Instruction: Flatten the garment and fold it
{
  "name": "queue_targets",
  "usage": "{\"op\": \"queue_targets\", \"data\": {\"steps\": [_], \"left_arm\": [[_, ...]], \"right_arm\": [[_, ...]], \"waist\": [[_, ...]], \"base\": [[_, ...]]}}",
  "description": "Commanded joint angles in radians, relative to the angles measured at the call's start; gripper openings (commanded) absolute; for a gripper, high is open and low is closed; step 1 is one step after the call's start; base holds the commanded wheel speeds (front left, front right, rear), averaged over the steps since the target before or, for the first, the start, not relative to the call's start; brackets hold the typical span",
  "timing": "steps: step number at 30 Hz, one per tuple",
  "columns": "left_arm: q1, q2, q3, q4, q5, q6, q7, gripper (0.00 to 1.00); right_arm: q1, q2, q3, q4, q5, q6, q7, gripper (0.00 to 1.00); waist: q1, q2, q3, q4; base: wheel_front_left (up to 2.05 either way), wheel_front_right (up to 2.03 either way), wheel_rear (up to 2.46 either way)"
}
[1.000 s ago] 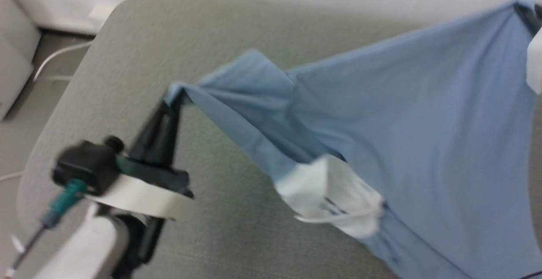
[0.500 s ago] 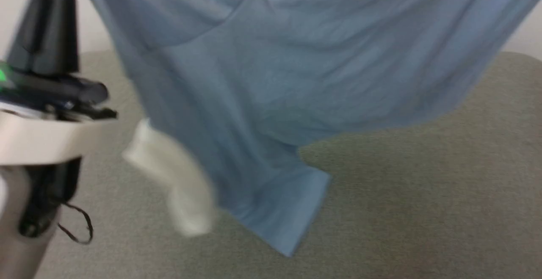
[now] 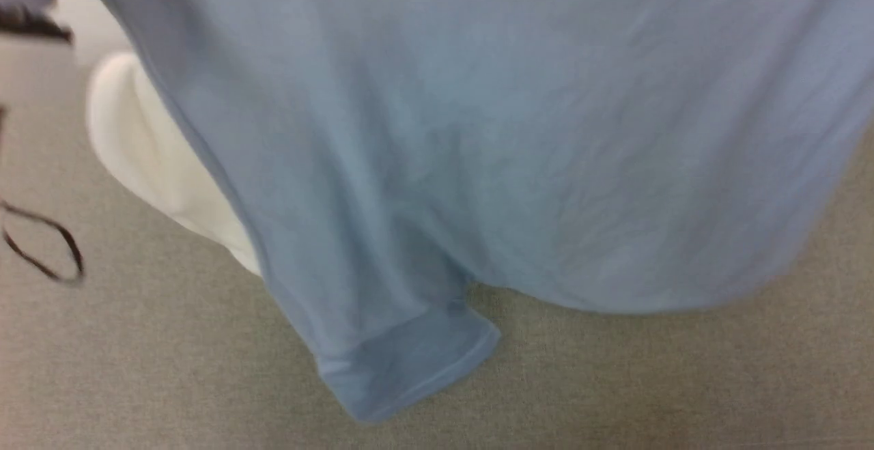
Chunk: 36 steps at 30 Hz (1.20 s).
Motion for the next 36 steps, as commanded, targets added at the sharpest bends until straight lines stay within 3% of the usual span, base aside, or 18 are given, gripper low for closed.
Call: {"op": "queue_targets", "data": {"steps": [1, 4, 12, 15, 25, 30, 36], "left_arm": [[-0.055, 0.003, -0.001, 0.025, -0.008, -0.016, 0.007, 0.0], [-0.183, -0.007, -0.021, 0.095, 0.0, -0.053, 0.021, 0.0], [-0.575, -0.055, -0.09, 0.362, 0.089, -0.155, 0.005, 0.0], [-0.71, -0.093, -0.099, 0.491, 0.133, -0.162, -0.046, 0.0], [-1.111, -0.158, -0.119, 0.867, 0.263, -0.184, -0.234, 0.0], [-1.152, -0.198, -0.149, 0.962, 0.289, -0.231, -0.288, 0.0], [-0.973, -0.233, -0.172, 0.955, 0.292, -0.273, -0.301, 0.0]], "right_arm": [[-0.031, 0.005, 0.002, 0.004, -0.021, -0.002, -0.018, 0.0], [-0.09, -0.004, 0.022, 0.024, -0.062, -0.002, -0.067, 0.0], [-0.344, 0.048, 0.095, 0.198, -0.128, -0.002, -0.183, 0.0], [-0.458, 0.045, 0.143, 0.272, -0.187, -0.002, -0.247, 0.0], [-0.767, 0.184, 0.134, 0.581, -0.327, -0.002, -0.409, 0.0], [-0.809, 0.233, 0.114, 0.679, -0.402, -0.002, -0.507, 0.0], [-0.694, 0.283, 0.116, 0.752, -0.435, -0.002, -0.602, 0.0]], "waist": [[0.0, 0.0, 0.097, -0.017], [0.0, 0.0, 0.178, -0.02], [0.0, 0.0, 0.383, -0.042], [0.0, 0.0, 0.444, -0.042], [0.0, 0.0, 0.591, -0.053], [0.0, 0.0, 0.626, -0.033], [0.0, 0.0, 0.608, -0.004]], "base": [[0.0, 0.0, 0.0], [0.0, 0.0, 0.0], [0.0, 0.0, 0.0], [0.0, 0.0, 0.0], [0.0, 0.0, 0.0], [0.0, 0.0, 0.0], [0.0, 0.0, 0.0]]}}
